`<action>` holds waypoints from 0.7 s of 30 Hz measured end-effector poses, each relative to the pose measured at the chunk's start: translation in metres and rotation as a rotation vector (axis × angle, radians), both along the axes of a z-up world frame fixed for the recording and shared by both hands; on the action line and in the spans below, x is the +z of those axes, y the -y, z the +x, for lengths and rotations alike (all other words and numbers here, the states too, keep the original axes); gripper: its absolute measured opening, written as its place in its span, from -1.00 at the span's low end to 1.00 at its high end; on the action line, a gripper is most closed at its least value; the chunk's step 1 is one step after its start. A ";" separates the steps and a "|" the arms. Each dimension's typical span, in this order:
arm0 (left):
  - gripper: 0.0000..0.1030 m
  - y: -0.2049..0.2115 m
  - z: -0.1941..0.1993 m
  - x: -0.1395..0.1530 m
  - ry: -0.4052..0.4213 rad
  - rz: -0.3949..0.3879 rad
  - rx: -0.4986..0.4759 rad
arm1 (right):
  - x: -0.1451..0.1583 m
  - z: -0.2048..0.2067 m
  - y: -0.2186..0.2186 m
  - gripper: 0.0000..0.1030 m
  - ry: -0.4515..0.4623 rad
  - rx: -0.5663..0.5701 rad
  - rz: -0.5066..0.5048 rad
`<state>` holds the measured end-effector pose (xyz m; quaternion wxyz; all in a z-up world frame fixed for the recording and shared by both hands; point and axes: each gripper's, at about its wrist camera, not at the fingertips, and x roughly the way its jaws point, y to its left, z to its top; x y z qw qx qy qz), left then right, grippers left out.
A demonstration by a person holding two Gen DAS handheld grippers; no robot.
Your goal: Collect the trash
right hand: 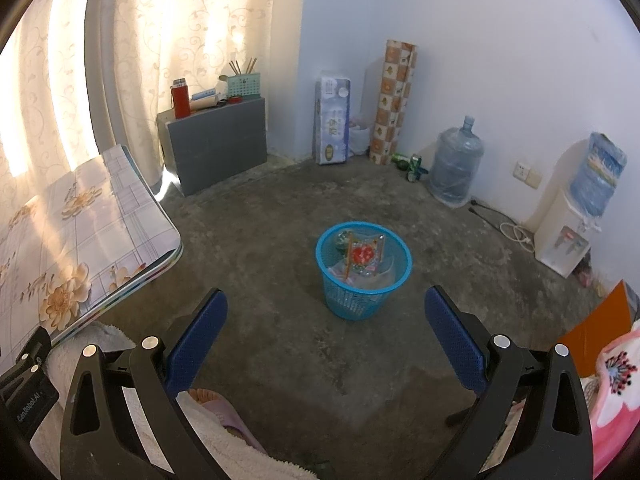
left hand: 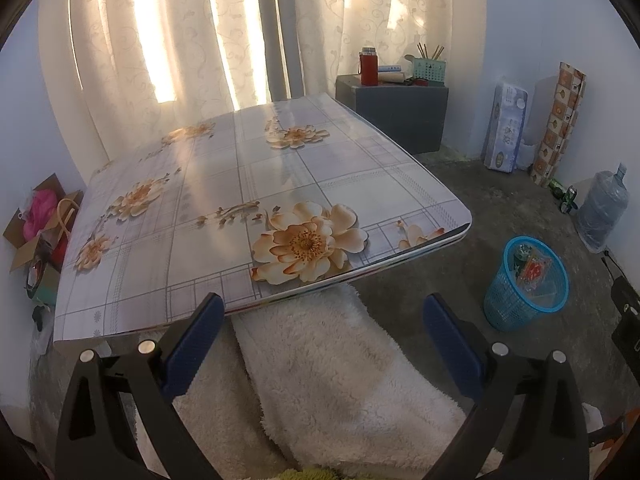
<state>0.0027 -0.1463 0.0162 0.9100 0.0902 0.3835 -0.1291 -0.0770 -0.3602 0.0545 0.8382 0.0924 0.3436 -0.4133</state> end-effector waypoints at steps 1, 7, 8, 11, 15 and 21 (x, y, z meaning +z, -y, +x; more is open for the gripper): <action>0.89 0.000 0.000 0.000 0.001 0.000 0.001 | 0.000 0.000 0.000 0.84 0.000 0.000 0.000; 0.89 -0.001 0.000 0.000 0.001 -0.002 0.002 | 0.000 0.000 -0.001 0.84 0.000 0.000 -0.002; 0.89 -0.001 0.000 0.000 0.000 -0.002 0.004 | 0.000 0.001 -0.001 0.84 0.000 0.001 -0.003; 0.89 -0.001 0.000 0.000 0.001 -0.002 0.003 | 0.000 0.001 -0.001 0.84 0.000 0.001 -0.003; 0.89 0.000 -0.001 0.000 0.000 -0.004 0.004 | 0.000 0.001 -0.002 0.84 -0.001 0.001 -0.003; 0.89 0.000 -0.002 0.001 0.000 -0.005 0.002 | 0.001 0.001 -0.002 0.84 0.001 0.000 -0.004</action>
